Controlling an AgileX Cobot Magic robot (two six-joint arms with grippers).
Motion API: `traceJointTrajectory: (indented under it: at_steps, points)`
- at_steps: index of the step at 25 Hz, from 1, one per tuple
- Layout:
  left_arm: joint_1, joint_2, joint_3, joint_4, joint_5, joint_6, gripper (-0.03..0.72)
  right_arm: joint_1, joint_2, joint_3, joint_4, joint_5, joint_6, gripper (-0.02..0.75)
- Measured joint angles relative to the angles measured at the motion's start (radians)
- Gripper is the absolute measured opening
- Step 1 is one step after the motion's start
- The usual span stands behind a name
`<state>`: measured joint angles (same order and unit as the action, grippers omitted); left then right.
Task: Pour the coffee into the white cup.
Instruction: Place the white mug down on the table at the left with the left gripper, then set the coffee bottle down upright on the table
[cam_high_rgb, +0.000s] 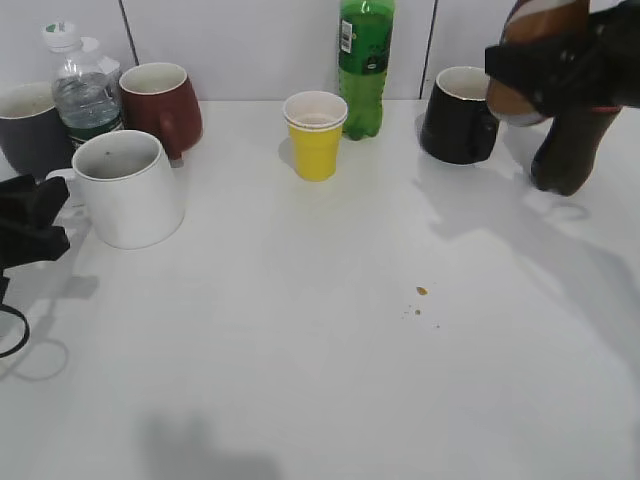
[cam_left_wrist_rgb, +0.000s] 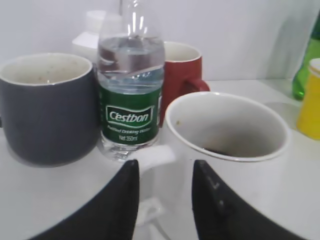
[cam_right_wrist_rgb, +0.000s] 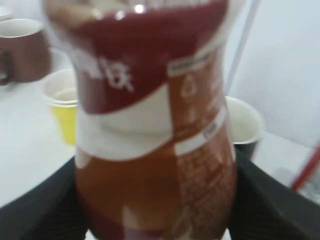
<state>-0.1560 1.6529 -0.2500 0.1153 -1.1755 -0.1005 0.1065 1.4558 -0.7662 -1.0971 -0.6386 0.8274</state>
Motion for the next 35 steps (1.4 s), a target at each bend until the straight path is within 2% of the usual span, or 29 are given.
traceJointTrajectory:
  at_steps: [3, 7, 10, 17, 21, 27, 35]
  points:
    - [-0.001, -0.046, 0.019, 0.013, 0.010, 0.000, 0.278, 0.000, 0.000, 0.044, 0.045, 0.003, -0.053, 0.535]
    - [-0.001, -0.126, 0.025, 0.065, 0.079, 0.000, 0.278, 0.000, 0.000, 0.108, 0.240, 0.004, -0.235, 0.535]
    - [-0.001, -0.215, 0.025, 0.102, 0.137, -0.023, 0.278, 0.000, 0.005, 0.118, 0.334, 0.006, -0.327, 0.535]
    - [-0.001, -0.403, 0.025, 0.170, 0.190, -0.092, 0.278, 0.000, 0.105, 0.122, 0.390, 0.002, -0.361, 0.535]
    - [-0.001, -0.475, 0.025, 0.181, 0.253, -0.108, 0.278, 0.000, 0.202, 0.122, 0.456, -0.061, -0.419, 0.535]
    - [-0.001, -0.528, 0.025, 0.187, 0.272, -0.134, 0.278, 0.000, 0.315, 0.122, 0.526, -0.147, -0.512, 0.535]
    - [-0.001, -0.530, 0.007, 0.245, 0.287, -0.139, 0.278, 0.000, 0.415, 0.122, 0.540, -0.202, -0.538, 0.535]
